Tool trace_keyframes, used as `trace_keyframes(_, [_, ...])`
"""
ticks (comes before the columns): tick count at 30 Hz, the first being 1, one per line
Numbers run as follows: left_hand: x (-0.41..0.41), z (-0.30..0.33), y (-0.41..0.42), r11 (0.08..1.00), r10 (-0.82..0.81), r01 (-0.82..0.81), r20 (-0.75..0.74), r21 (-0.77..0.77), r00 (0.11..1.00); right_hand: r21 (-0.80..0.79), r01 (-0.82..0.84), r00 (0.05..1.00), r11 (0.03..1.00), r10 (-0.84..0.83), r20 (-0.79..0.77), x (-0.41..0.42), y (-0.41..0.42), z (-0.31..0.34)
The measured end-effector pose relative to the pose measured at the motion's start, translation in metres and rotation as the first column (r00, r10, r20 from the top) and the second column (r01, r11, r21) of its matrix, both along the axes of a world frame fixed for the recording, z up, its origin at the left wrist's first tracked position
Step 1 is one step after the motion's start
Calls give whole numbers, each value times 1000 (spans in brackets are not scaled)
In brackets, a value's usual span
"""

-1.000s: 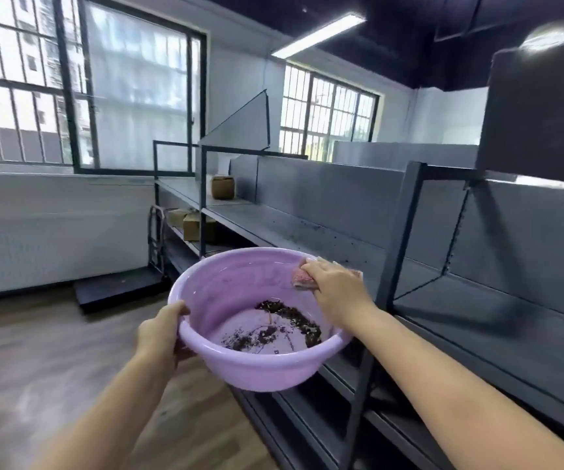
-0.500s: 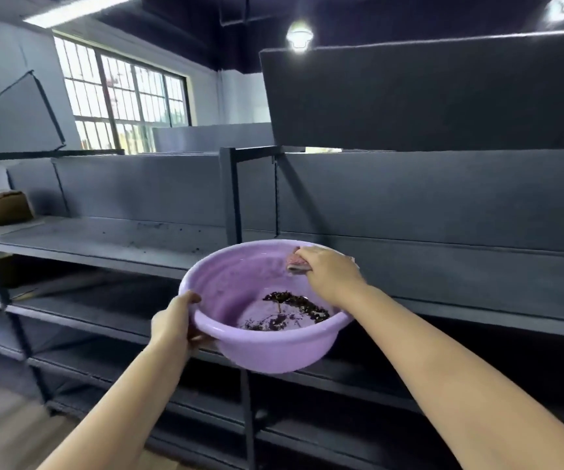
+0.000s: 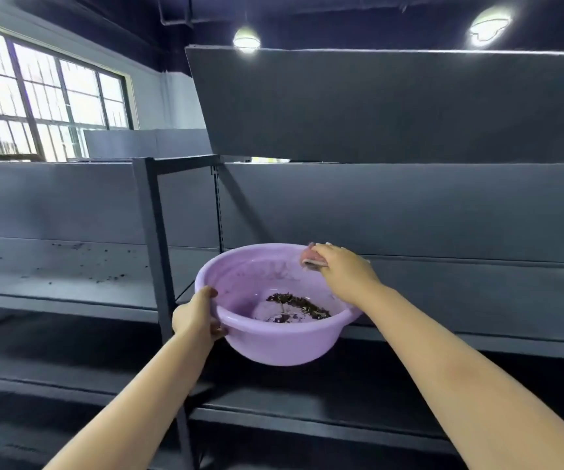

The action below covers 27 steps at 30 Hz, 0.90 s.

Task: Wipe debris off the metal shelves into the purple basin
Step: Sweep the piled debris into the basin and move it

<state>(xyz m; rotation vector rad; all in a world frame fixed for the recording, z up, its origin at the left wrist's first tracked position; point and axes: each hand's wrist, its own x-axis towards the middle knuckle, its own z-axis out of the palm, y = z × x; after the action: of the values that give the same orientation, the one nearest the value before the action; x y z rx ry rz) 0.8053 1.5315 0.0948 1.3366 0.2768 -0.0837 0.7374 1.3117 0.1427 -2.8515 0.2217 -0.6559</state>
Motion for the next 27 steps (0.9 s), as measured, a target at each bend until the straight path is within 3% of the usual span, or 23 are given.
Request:
trace_keyframes(12, [76, -23, -86, 999, 37, -38, -59, -22, 998, 92, -25, 998, 995, 30, -58, 79, -57, -35])
trace_keyframes(16, [92, -22, -102, 998, 69, -69, -43, -13, 997, 153, -11, 1000, 988, 12, -8, 94, -66, -42])
trace_keyframes(27, [103, -19, -110, 998, 25, -25, -1, 64, 1000, 10, 50, 997, 999, -50, 62, 102, -62, -36])
